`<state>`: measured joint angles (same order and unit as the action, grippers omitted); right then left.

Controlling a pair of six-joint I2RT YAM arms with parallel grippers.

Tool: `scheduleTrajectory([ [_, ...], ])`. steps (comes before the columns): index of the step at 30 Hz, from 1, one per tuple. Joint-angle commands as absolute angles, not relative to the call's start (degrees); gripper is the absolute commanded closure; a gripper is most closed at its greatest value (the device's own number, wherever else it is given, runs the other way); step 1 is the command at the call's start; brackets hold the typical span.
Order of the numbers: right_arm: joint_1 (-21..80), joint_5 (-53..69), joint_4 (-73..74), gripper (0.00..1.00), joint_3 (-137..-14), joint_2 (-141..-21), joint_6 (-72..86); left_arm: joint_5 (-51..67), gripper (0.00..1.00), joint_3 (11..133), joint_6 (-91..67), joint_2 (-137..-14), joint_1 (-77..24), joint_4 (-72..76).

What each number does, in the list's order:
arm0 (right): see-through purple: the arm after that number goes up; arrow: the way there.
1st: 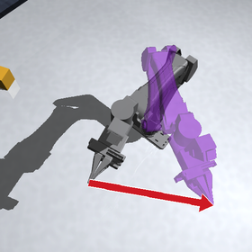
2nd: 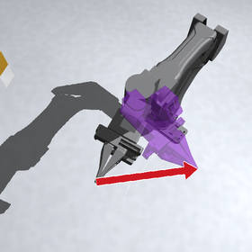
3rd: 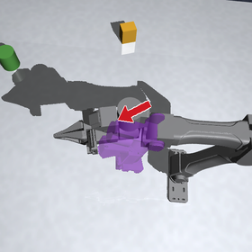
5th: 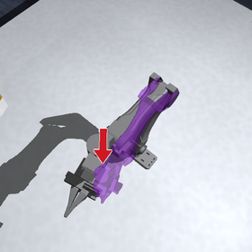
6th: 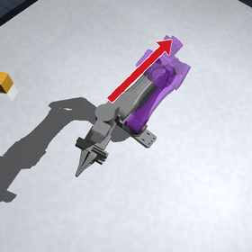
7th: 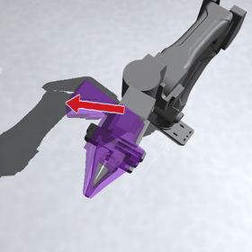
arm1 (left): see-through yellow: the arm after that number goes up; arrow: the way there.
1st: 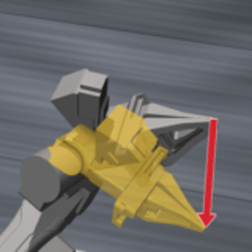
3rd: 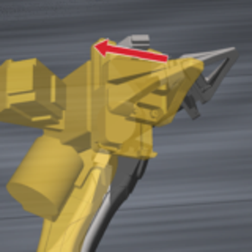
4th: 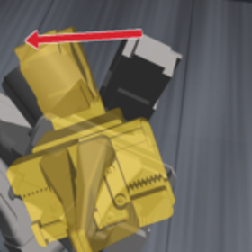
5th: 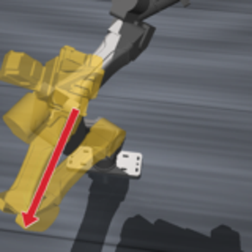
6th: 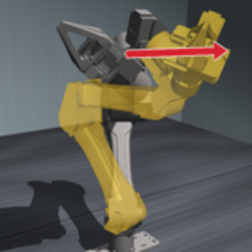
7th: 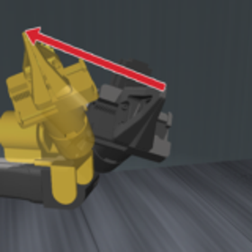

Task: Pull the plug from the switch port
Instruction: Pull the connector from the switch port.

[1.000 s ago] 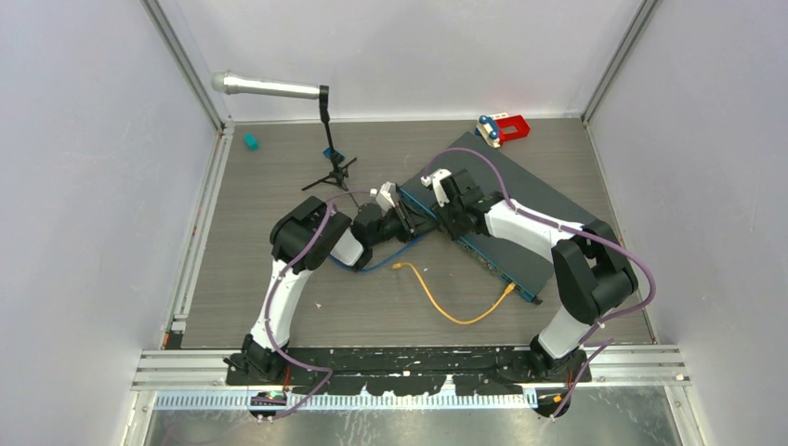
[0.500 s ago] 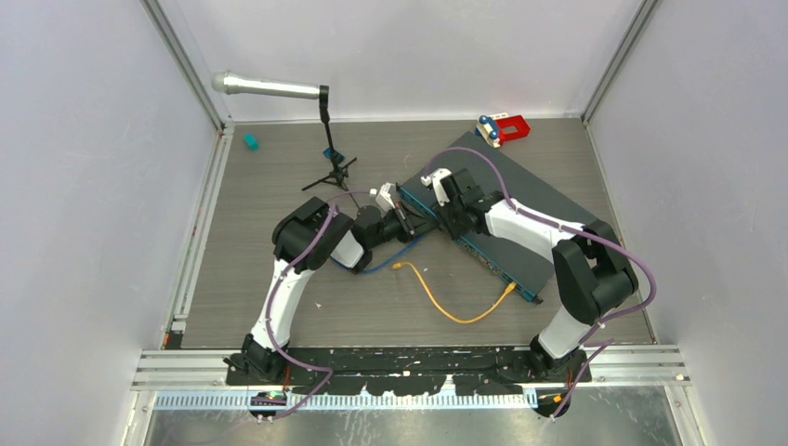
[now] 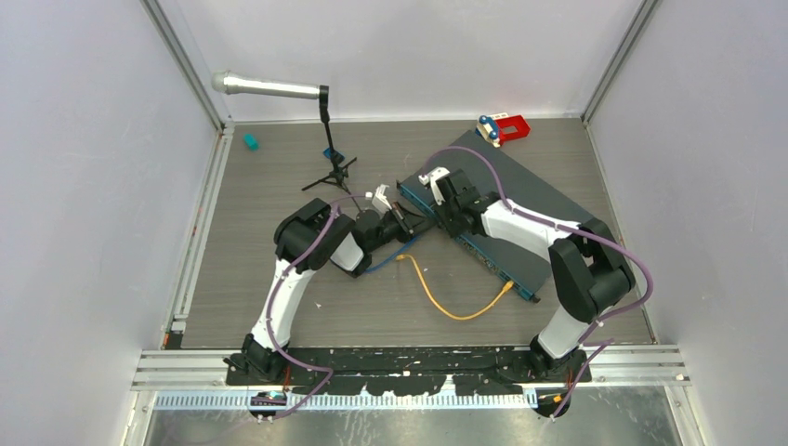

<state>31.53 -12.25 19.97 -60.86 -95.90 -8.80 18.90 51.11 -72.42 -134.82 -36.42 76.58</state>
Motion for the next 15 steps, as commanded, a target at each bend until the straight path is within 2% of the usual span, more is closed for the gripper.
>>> scheduleTrajectory([
  [1,30.45,-18.46,20.36,0.62,-60.12,-98.80,-7.41,21.80,1.00,43.32,-70.26,-143.25,-37.20,64.03],
  [3,30.44,-18.46,20.31,0.62,-60.12,-99.01,-7.31,21.16,1.00,43.24,-69.41,-141.97,-37.23,61.98],
  [6,30.44,-17.86,20.48,0.63,-60.29,-99.43,-7.38,19.61,1.00,44.85,-64.83,-137.07,-37.24,46.36],
  [10,30.48,-17.17,20.81,0.63,-60.47,-99.84,-7.46,18.00,1.00,44.47,-62.40,-135.07,-37.30,42.06],
  [12,30.48,-16.99,20.85,0.63,-60.47,-99.96,-7.56,17.34,1.00,46.75,-60.40,-134.14,-37.45,33.63],
  [15,30.42,-16.34,20.95,0.63,-60.51,-99.93,-7.65,17.85,1.00,47.53,-59.68,-134.39,-37.57,32.84],
])
